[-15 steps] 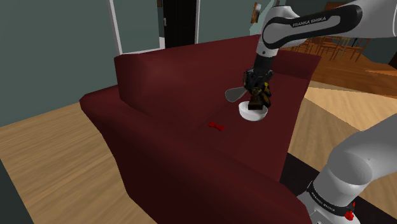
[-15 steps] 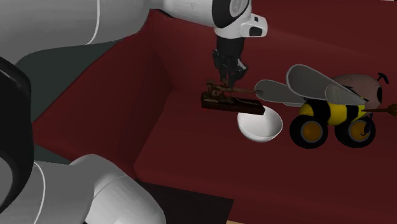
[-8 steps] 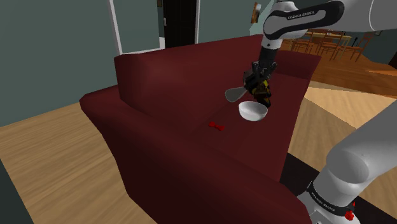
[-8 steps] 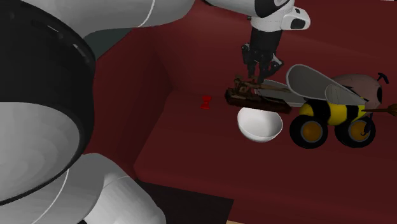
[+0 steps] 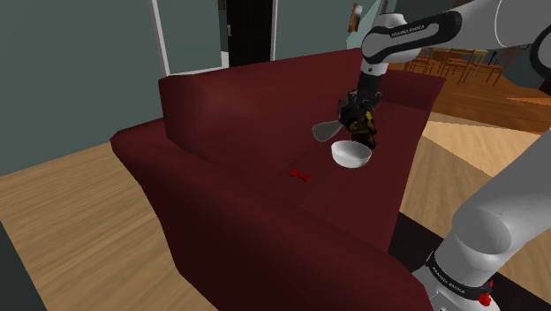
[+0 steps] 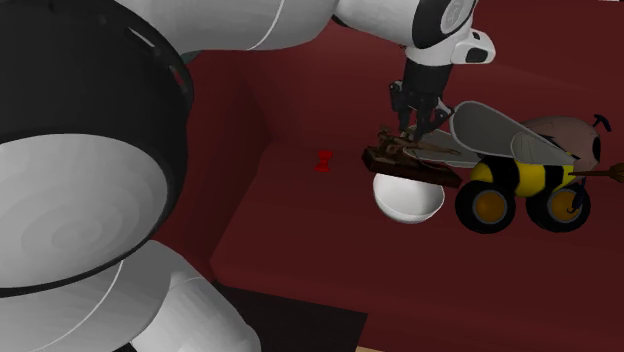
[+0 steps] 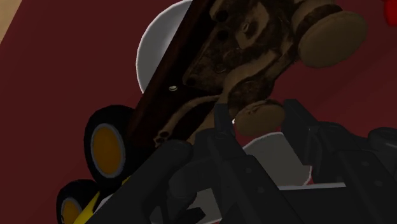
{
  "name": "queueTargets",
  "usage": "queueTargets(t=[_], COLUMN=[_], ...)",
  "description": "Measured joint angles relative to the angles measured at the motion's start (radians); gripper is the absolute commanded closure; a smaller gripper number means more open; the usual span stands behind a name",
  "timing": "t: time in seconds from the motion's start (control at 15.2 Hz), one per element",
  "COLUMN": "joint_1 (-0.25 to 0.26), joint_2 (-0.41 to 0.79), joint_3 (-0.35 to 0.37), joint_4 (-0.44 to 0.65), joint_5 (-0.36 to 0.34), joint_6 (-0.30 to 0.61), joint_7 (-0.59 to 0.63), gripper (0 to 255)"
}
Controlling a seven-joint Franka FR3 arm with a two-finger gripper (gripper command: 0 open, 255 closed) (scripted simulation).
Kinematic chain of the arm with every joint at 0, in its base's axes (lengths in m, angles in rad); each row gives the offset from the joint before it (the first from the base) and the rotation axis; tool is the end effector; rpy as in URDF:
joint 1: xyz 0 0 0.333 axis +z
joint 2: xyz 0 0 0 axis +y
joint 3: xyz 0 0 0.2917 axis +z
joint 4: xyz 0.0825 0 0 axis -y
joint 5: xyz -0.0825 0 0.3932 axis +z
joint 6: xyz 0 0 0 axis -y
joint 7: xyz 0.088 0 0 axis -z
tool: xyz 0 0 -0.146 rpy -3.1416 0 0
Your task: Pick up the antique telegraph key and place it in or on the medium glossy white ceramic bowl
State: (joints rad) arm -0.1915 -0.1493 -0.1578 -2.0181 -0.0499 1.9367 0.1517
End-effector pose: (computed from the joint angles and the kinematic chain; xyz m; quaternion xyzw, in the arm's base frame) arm 0.5014 -0.1903 0.4564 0.9703 -0.2394 0.0318 0.0151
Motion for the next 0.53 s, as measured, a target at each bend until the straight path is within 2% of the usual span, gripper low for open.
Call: queueTargets(t=[0.53], joint_1=[0.000], joint_2=[0.018], joint_3=[-0.001], joint_4=[-0.088], joint_5=[0.001], joint_6=[0.106], joint_7=[0.003], gripper=[255])
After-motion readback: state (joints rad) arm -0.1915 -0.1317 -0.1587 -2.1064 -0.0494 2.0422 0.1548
